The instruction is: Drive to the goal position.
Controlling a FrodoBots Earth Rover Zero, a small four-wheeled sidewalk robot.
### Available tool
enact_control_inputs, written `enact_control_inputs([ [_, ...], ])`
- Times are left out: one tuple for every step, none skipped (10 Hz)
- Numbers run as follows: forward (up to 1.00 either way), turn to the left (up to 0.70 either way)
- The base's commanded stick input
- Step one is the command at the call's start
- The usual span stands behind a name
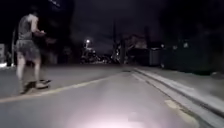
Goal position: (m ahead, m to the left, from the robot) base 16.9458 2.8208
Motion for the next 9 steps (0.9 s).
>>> enact_control_inputs([
  [1.0, 0.0],
  [1.0, 0.0],
  [1.0, 0.0],
  [1.0, 0.0],
  [1.0, 0.0],
  [1.0, 0.0],
  [1.0, 0.0],
  [1.0, 0.0],
  [1.0, 0.0],
])
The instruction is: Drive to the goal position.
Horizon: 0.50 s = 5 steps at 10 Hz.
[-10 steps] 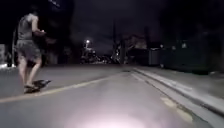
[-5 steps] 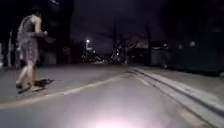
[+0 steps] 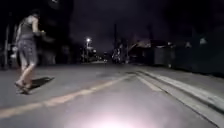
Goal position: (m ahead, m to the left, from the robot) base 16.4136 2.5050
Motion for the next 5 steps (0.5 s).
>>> enact_control_inputs([
  [1.0, 0.0],
  [1.0, 0.0],
  [1.0, 0.0],
  [1.0, 0.0],
  [1.0, 0.0],
])
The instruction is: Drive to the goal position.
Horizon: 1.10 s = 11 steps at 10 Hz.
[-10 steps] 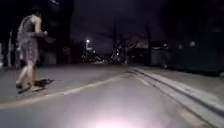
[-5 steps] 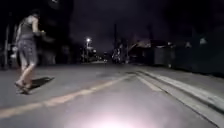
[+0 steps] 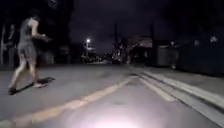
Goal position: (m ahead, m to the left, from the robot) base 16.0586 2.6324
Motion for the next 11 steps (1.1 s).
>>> enact_control_inputs([
  [1.0, 0.0],
  [1.0, 0.0],
  [1.0, 0.0],
  [1.0, 0.0],
  [1.0, 0.0],
  [1.0, 0.0],
  [1.0, 0.0],
  [1.0, 0.0],
  [1.0, 0.0],
  [1.0, 0.0],
  [1.0, 0.0],
])
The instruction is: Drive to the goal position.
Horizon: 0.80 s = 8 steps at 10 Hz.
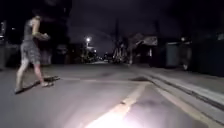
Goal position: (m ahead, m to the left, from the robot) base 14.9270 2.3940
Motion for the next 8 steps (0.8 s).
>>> enact_control_inputs([
  [1.0, 0.0],
  [1.0, 0.0],
  [1.0, 0.0],
  [1.0, 0.0],
  [1.0, 0.0],
  [1.0, 0.0],
  [1.0, 0.0],
  [1.0, 0.0],
])
